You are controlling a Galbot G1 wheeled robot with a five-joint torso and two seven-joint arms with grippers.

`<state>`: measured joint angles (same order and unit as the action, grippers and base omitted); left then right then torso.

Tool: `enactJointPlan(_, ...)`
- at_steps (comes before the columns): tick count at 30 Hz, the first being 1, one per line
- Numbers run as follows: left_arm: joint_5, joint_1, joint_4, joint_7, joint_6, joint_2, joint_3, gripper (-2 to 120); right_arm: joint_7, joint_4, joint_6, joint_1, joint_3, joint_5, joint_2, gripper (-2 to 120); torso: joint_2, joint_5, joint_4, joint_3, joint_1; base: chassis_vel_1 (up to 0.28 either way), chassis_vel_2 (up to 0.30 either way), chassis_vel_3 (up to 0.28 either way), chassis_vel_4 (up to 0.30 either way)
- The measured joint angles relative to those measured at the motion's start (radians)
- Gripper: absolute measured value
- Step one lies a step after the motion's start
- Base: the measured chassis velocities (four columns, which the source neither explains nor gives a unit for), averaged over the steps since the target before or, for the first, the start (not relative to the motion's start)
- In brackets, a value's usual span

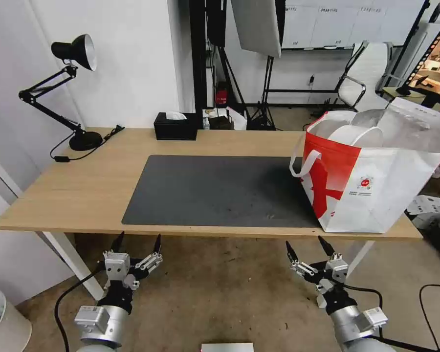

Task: Pick up the trash from the table and place it into the takeout bag.

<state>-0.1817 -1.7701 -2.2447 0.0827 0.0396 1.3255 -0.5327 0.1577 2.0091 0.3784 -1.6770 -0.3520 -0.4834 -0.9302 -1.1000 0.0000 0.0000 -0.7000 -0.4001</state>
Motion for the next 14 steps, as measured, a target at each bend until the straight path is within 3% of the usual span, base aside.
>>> enactJointPlan(14,0.0,0.0,0.0,0.0,0.0,0.0,0.0,100,0.0,0.0,0.0,0.0,0.0,0.0,0.0,100,0.0,0.0,0.0,0.0,0.0,0.0,0.0,0.0,0.0)
